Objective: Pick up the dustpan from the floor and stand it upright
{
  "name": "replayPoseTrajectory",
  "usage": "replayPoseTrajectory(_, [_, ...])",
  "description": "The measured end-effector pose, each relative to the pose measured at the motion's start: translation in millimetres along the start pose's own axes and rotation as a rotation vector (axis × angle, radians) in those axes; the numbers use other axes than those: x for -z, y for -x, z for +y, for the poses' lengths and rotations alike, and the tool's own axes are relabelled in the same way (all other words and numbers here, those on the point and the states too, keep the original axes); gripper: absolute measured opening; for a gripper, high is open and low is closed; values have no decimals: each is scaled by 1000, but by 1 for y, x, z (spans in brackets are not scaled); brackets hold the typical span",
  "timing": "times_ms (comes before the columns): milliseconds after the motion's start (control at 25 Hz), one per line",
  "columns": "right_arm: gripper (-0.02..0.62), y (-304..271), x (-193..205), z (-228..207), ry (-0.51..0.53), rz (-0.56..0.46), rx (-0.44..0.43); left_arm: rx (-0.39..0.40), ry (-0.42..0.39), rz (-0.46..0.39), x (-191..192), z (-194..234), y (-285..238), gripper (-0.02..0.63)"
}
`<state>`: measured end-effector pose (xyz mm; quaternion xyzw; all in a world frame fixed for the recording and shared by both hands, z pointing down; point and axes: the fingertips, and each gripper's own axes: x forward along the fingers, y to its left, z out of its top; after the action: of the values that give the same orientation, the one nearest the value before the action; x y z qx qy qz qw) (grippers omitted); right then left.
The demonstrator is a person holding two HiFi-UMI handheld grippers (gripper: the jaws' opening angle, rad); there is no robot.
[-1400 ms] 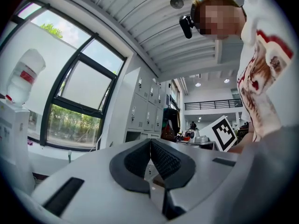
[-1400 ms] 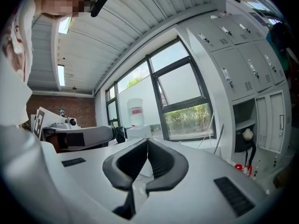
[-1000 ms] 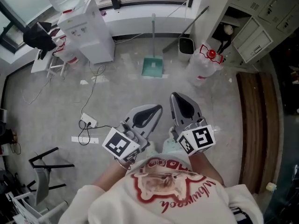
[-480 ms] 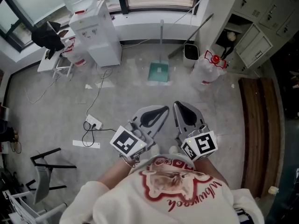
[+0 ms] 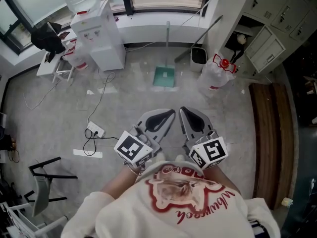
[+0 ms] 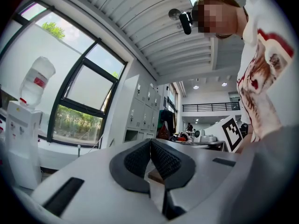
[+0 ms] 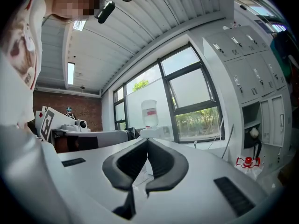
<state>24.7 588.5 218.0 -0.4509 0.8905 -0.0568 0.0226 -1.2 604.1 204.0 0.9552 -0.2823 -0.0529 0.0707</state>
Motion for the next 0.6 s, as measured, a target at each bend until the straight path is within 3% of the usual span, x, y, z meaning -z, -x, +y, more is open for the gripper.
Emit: replayPoseTrajectory(600, [25,-2,1,11,19,14,-4,26,0,9,5,-2,7,21])
